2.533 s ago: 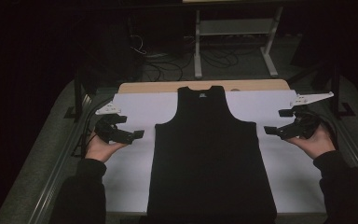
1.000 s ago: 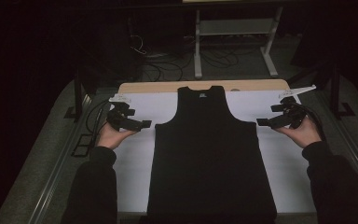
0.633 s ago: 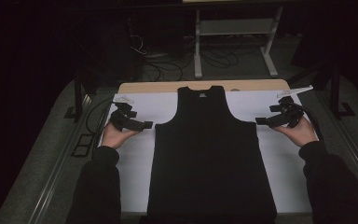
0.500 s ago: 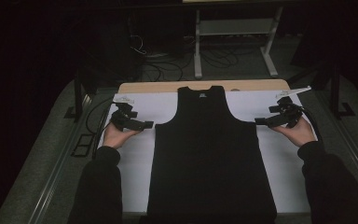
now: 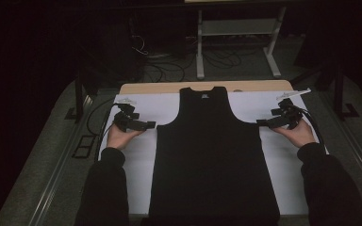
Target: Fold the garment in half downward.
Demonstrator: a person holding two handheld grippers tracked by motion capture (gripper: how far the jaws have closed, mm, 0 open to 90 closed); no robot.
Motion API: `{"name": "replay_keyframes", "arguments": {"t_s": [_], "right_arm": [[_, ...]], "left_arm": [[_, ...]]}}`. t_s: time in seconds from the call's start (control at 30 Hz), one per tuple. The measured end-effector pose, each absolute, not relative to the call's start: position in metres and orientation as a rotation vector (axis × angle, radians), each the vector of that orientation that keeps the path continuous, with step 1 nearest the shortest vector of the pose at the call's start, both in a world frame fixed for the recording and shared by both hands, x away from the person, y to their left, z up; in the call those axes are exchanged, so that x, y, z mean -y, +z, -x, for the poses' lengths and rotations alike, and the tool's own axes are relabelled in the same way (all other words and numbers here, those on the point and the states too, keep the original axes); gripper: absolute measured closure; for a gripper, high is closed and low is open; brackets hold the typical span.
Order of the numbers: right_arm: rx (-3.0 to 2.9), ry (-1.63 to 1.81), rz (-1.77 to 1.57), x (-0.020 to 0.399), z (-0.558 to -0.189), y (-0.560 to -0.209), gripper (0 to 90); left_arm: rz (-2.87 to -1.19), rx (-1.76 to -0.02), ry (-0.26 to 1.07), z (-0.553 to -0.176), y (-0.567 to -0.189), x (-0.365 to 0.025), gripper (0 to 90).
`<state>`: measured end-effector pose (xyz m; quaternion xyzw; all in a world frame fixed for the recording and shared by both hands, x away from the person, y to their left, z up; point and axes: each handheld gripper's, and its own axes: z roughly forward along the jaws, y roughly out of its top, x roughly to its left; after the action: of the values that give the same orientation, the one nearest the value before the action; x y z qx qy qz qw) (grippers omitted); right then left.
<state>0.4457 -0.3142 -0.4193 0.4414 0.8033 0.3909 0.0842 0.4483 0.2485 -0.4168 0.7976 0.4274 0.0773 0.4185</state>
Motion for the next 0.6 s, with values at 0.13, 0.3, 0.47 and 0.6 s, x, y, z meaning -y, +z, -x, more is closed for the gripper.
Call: {"name": "replay_keyframes", "arguments": {"t_s": [0.13, 0.3, 0.47, 0.6], "right_arm": [[-2.399, 1.152, -1.323, 0.314, -0.448, -0.424, 0.0], [-2.424, 1.123, -1.325, 0.312, -0.449, -0.429, 0.0], [-2.446, 1.126, -1.323, 0.308, -0.449, -0.433, 1.1], [-2.456, 1.116, -1.313, 0.305, -0.449, -0.435, 3.8]], "left_arm": [[-2.005, -1.067, 0.184, -0.451, -0.421, -0.245, 0.0], [-2.032, -1.074, 0.139, -0.453, -0.431, -0.24, 0.0], [-2.036, -1.081, 0.133, -0.455, -0.435, -0.237, 0.0], [-2.002, -1.083, 0.121, -0.456, -0.435, -0.238, 5.2]]}}
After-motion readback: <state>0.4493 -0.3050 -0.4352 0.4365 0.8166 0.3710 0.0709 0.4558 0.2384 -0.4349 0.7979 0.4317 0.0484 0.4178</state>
